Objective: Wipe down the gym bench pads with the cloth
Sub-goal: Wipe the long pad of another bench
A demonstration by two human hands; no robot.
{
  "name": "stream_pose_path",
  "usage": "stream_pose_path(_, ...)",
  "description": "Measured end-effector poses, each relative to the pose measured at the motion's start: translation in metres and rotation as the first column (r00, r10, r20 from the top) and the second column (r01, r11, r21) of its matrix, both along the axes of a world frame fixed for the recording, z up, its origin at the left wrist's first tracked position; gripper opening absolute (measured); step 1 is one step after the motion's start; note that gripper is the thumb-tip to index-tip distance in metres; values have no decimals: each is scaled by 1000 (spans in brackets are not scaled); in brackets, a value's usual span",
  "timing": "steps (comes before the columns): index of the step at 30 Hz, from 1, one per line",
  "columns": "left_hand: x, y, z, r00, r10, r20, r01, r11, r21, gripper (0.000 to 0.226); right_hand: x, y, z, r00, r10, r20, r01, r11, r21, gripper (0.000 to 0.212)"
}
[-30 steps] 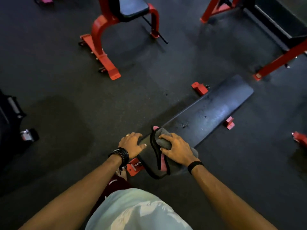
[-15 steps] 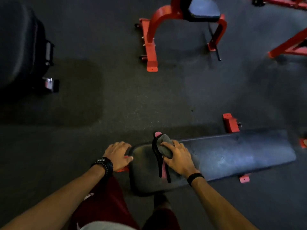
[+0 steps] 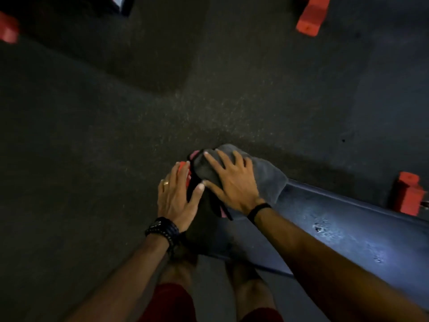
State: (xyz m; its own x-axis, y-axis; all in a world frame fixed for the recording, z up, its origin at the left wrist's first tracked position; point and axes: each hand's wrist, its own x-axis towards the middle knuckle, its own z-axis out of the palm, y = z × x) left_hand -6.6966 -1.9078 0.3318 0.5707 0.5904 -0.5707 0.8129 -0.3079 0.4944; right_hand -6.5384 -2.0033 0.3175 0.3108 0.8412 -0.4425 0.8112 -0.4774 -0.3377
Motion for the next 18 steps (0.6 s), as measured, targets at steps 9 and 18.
stream_pose_path(9, 33, -11, -29, 961, 192, 201, -212, 974, 82, 74, -3, 49, -26, 994, -26, 103, 20, 998, 60, 54)
stream_pose_path(18, 82, -43, -45, 931, -366, -8, 348, 877, 332, 63, 110, -183, -15, 940, -308, 145, 305, 951, 45, 59)
